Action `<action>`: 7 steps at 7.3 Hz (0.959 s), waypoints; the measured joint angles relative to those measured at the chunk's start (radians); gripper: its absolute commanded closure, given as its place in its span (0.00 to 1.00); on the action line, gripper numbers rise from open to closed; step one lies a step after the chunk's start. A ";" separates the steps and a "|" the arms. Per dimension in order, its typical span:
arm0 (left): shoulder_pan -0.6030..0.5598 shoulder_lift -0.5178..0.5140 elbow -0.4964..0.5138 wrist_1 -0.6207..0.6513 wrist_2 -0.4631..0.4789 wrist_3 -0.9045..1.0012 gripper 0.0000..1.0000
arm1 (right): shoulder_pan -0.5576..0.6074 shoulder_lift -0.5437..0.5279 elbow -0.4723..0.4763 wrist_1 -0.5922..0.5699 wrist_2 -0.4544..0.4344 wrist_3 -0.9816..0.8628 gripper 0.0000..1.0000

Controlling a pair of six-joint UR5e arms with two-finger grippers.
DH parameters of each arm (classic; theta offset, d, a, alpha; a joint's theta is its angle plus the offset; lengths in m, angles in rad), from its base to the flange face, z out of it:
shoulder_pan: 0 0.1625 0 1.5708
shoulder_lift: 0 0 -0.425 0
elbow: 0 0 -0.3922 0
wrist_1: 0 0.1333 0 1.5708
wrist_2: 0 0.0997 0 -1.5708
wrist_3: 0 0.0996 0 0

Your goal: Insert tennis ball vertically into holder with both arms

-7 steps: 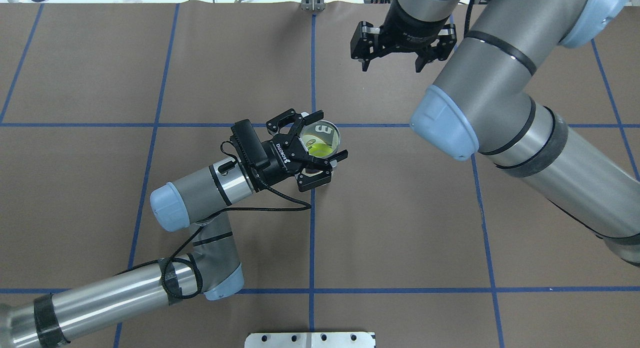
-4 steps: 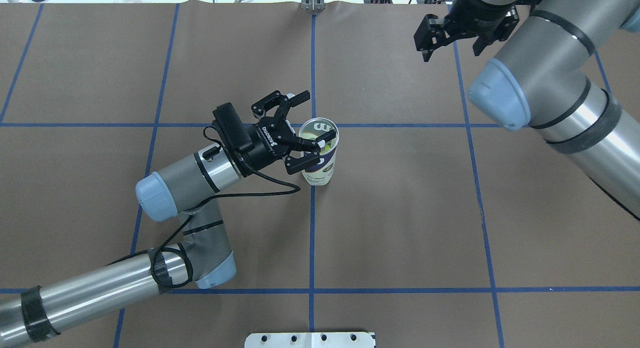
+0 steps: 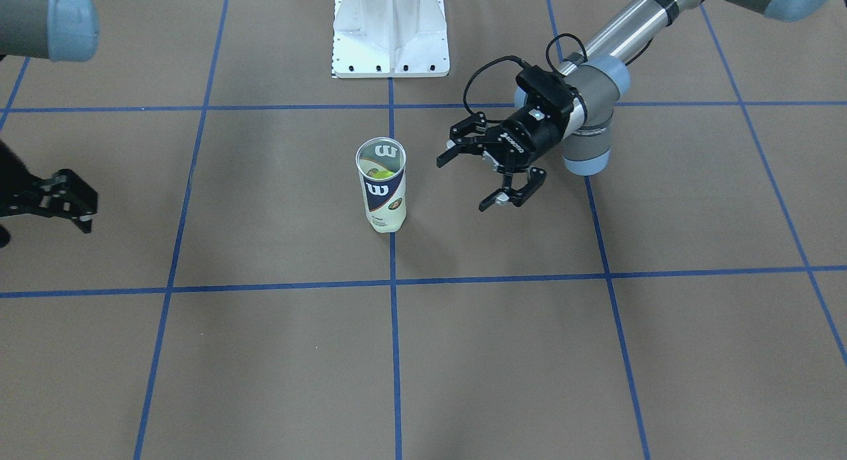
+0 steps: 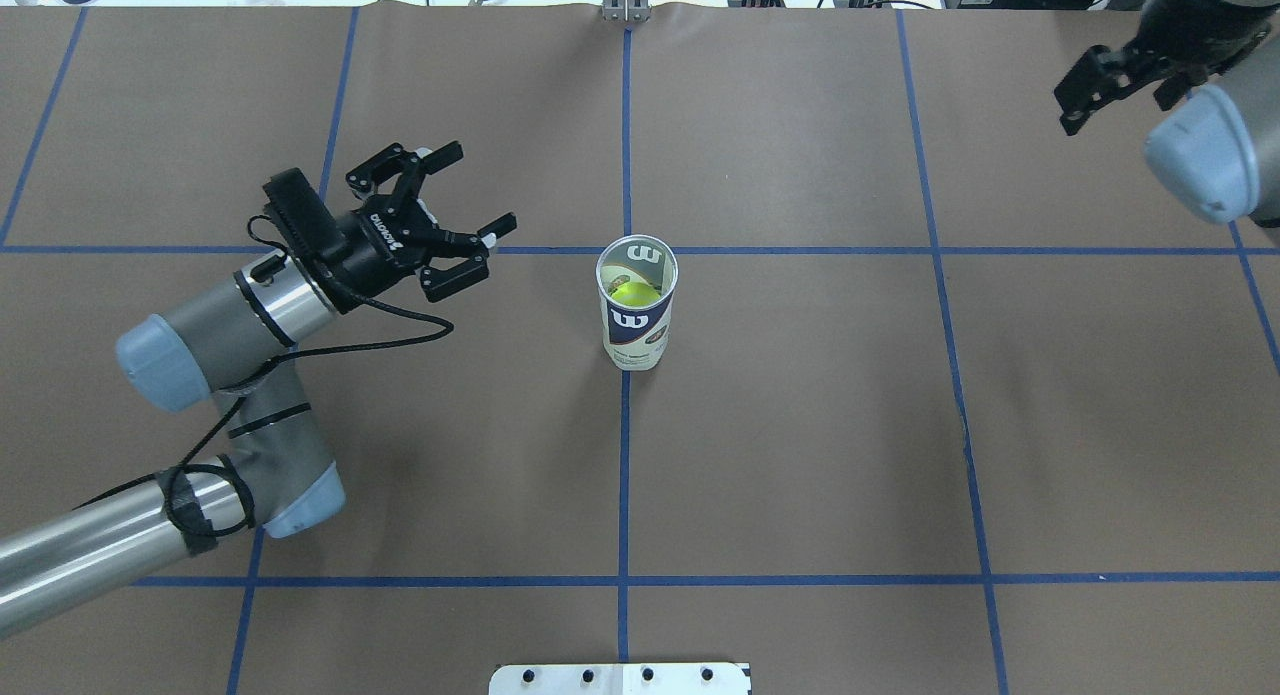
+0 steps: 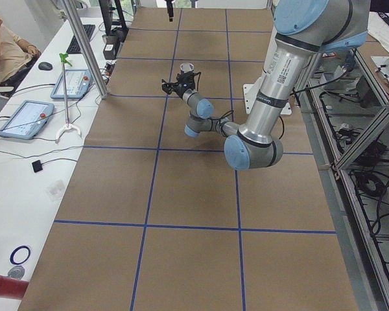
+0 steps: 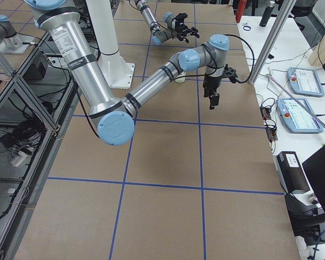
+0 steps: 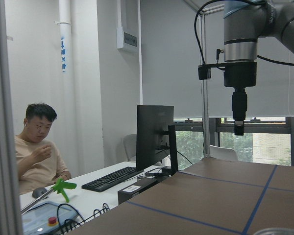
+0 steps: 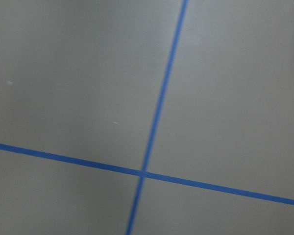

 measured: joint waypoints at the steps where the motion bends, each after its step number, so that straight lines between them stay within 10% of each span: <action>1: -0.038 0.061 -0.006 0.001 -0.001 0.000 0.01 | 0.061 -0.067 -0.002 0.000 0.018 -0.096 0.00; 4: -0.141 0.226 -0.007 0.006 -0.017 0.000 0.01 | 0.224 -0.246 -0.012 0.042 0.031 -0.357 0.00; 7: -0.350 0.331 -0.006 0.123 -0.246 0.001 0.01 | 0.278 -0.383 -0.137 0.316 0.057 -0.401 0.00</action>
